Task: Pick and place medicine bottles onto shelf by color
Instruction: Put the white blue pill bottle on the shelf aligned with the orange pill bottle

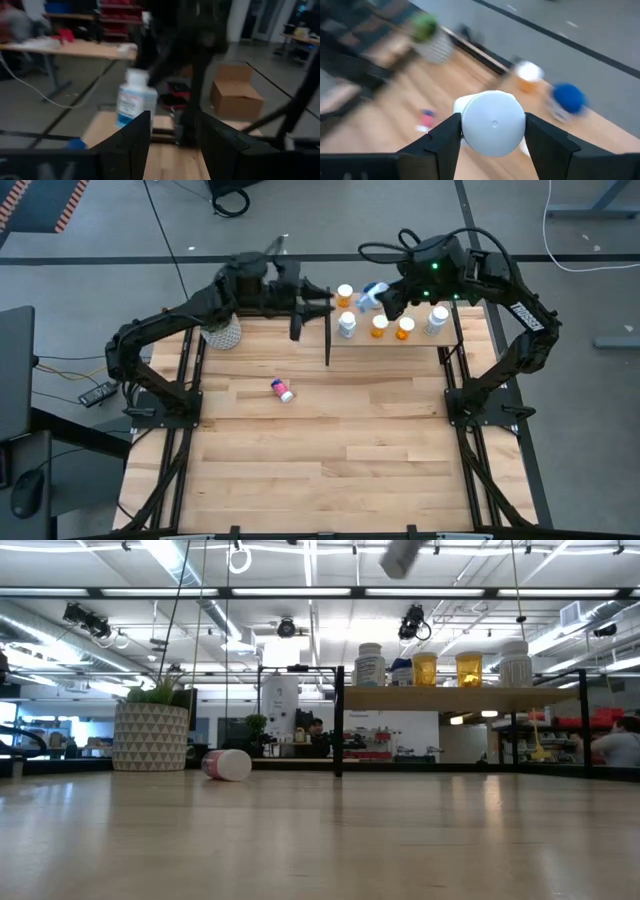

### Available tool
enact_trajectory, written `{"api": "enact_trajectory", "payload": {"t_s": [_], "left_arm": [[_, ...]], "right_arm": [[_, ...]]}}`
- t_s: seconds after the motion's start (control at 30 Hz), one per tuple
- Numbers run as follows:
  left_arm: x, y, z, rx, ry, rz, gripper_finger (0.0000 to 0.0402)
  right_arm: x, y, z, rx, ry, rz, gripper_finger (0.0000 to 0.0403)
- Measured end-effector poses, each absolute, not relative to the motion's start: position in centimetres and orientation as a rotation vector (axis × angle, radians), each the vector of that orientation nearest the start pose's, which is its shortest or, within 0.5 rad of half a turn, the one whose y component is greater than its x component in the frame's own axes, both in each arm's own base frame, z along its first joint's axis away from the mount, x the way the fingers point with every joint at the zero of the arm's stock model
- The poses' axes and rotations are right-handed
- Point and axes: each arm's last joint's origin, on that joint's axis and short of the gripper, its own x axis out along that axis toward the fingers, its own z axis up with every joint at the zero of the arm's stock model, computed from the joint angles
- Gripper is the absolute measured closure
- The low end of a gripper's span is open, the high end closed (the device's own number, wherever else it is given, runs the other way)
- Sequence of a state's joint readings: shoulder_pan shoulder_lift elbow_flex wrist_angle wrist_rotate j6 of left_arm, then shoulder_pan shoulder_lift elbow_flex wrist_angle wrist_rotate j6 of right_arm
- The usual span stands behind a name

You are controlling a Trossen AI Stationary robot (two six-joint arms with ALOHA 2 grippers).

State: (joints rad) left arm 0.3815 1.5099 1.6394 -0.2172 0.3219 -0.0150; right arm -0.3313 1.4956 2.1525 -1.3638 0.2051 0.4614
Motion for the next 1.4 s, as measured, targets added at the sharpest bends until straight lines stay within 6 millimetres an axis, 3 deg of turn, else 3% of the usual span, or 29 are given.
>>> {"api": "enact_trajectory", "payload": {"t_s": [0.2, 0.47, 0.8, 1.17, 1.4], "left_arm": [[29.2, 12.6, 46.4, -0.03, 0.038, 0.115, 0.0237], [28.2, 12.7, 46.9, -0.044, 0.035, 0.133, 0.0237], [26.1, 12.6, 48.3, -0.017, -0.007, 0.161, 0.0237], [25.1, 12.3, 48.3, -0.054, 0.027, 0.169, 0.0237], [24.8, 12.2, 48.3, -0.063, 0.047, 0.17, 0.0237]], "right_arm": [[19.4, -10.8, 49.0, 0.5, 0.695, -0.918, 0.0194], [17.3, -14.9, 47.8, 0.576, 0.756, -1.129, 0.0194], [18.2, -18.1, 42.3, 0.634, 0.954, -1.151, 0.0194], [18.5, -20.9, 37.0, 0.717, 0.972, -1.209, 0.0194], [18.2, -22.0, 35.8, 0.764, 0.925, -1.236, 0.0194]]}}
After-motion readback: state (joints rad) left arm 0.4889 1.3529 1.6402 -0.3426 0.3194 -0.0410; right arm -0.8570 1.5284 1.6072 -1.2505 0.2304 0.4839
